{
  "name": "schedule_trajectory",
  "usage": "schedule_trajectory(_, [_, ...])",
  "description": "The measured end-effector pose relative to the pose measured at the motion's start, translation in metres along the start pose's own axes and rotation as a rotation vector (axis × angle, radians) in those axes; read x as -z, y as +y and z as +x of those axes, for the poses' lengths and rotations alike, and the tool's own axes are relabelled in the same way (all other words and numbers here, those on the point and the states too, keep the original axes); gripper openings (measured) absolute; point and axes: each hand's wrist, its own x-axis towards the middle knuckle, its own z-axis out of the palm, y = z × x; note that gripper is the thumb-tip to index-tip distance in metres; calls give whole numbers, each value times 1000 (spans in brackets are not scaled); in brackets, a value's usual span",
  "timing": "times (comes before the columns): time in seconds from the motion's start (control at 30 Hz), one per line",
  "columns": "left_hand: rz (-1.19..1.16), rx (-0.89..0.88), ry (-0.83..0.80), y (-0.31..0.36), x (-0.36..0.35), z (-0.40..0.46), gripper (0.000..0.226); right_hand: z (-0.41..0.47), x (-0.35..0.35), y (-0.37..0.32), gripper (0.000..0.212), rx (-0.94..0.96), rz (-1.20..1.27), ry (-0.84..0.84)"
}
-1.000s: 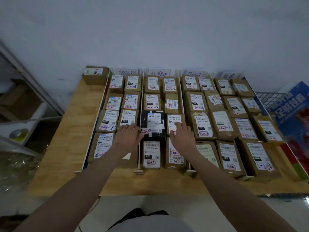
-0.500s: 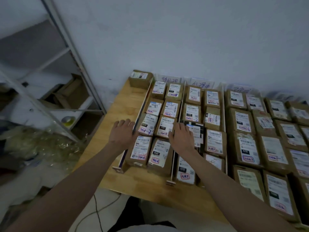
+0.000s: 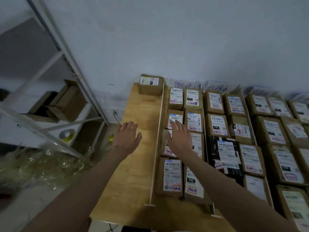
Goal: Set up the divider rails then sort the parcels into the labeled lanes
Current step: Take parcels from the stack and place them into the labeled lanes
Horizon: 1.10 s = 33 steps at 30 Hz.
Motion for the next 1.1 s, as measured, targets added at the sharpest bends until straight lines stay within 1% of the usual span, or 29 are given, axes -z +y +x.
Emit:
schedule_trajectory(0.1, [-15, -37, -9, -29, 0, 35, 50, 30, -5, -25, 51, -46, -7, 0])
schedule_trajectory(0.2, [-24, -75, -9, -51, 2, 72, 51, 62, -8, -43, 44, -82, 7, 18])
schedule_trajectory(0.33, [-45, -105, -8, -70, 2, 126, 51, 108, -14, -57, 48, -116, 6, 21])
schedule_trajectory(0.57, [-95, -148, 11, -84, -13, 226, 50, 198, -27, -65, 49, -137, 0, 8])
schedule_trajectory(0.8, [-149, -161, 36, -76, -48, 327, 52, 301, -60, -56, 52, -158, 57, -23])
schedule_trajectory(0.93, [-213, -137, 81, -68, -72, 374, 51, 352, -75, -51, 60, -143, 36, -37])
schedule_trajectory(1.03, [-237, -109, 94, -69, -90, 394, 51, 382, -82, -46, 72, -154, 38, -101])
schedule_trajectory(1.1, [-233, -110, 126, -72, -100, 399, 48, 390, -88, -40, 76, -163, 46, -127])
